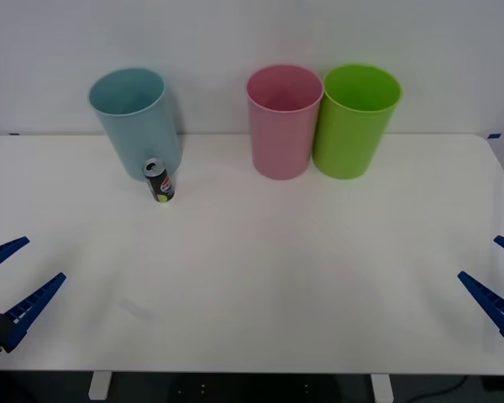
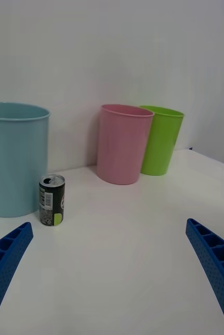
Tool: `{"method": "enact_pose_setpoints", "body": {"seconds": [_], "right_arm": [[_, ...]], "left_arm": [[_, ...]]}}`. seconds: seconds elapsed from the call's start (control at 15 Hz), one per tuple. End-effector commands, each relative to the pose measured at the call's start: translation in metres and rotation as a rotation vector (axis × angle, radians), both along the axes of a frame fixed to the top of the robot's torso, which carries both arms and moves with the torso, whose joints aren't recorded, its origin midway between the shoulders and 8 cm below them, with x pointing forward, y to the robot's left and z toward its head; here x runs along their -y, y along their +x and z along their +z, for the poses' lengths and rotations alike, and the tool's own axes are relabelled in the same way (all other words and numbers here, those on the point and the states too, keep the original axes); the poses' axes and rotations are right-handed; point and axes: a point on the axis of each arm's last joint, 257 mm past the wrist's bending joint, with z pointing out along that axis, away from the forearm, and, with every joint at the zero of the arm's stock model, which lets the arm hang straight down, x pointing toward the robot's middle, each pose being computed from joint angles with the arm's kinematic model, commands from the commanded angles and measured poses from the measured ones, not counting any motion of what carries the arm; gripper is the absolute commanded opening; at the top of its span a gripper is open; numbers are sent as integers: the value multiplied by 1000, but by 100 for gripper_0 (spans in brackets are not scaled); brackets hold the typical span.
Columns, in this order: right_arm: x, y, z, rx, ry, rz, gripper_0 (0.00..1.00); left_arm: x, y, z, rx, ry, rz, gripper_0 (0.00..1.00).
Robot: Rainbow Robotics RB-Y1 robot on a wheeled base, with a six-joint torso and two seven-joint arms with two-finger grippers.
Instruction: Grasp the object on the table and drop it into the matching bin: aluminum can to the light blue bin, PET bottle to the pink bin.
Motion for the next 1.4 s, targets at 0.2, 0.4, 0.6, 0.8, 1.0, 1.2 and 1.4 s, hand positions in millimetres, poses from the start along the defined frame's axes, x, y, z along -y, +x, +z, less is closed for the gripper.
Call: {"method": "enact_pose_setpoints", "body": {"seconds": [0.2, 0.4, 0.6, 0.8, 1.0, 1.2, 1.4], "right_arm": [[0, 0, 0, 0, 0, 0, 100], [0, 0, 0, 0, 0, 0, 100], [0, 0, 0, 0, 0, 0, 100], [0, 0, 0, 0, 0, 0, 100], [0, 0, 0, 0, 0, 0, 100], [0, 0, 0, 0, 0, 0, 100], [0, 0, 0, 0, 0, 0, 100]], "left_arm": [[-4, -2, -5, -9, -31, 23, 100], [-7, -5, 2, -4, -48, 18, 100], [-13, -1, -3, -17, -43, 53, 100], [-17, 14, -16, -39, -30, 118, 100], [-16, 28, -28, -61, -32, 165, 100], [-12, 42, -37, -80, -40, 207, 100], [-9, 56, -46, -100, -54, 247, 100]]}}
